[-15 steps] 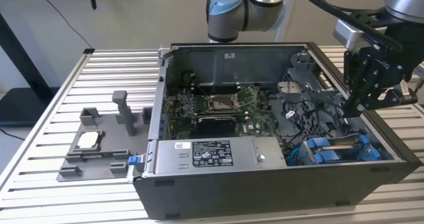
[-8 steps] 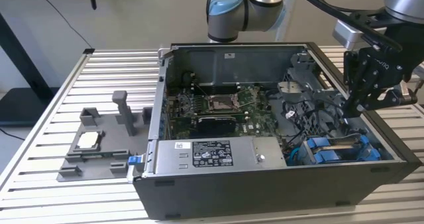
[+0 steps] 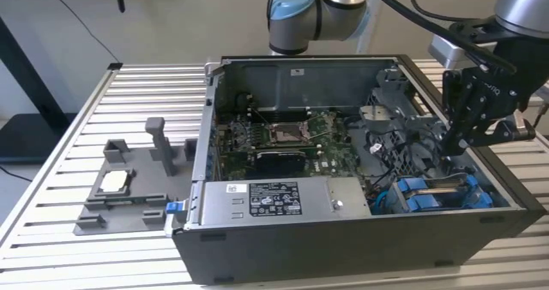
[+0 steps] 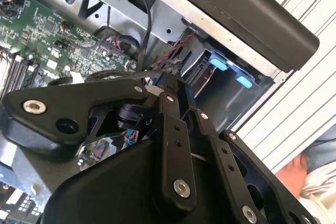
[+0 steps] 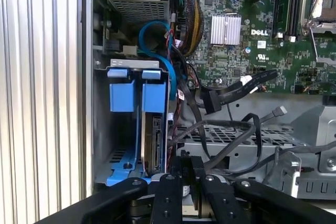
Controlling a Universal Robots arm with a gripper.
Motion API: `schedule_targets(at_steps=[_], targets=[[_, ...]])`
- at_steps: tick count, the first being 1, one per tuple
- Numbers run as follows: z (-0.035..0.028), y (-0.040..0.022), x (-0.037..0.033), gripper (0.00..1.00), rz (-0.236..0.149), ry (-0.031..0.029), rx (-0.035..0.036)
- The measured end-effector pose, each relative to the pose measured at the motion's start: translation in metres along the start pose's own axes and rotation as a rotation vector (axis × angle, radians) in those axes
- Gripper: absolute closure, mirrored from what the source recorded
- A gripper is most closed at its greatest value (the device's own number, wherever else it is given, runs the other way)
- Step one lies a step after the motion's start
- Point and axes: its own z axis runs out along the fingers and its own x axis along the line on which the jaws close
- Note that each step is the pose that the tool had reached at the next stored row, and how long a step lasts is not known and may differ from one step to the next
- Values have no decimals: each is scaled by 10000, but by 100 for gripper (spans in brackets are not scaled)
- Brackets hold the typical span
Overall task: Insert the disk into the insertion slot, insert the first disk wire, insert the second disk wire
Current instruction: 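Insert the first disk wire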
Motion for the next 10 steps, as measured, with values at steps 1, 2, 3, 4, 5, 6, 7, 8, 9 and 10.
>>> schedule_targets(at_steps=[1, 2, 3, 4, 5, 6, 7, 8, 9, 10], targets=[[4, -1, 6, 81, 2, 0, -59], [10, -2, 14, 81, 5, -4, -133], [14, -5, 21, 81, 6, -4, -196], [19, -8, 29, 81, 7, -5, -259], [24, -12, 38, 81, 8, -7, -308], [29, -17, 47, 81, 9, -7, -345], [33, -22, 57, 81, 10, -8, -372], [39, -26, 71, 81, 10, -8, -389], [44, -30, 88, 81, 10, -9, -397], [49, -35, 106, 81, 11, -11, -401]])
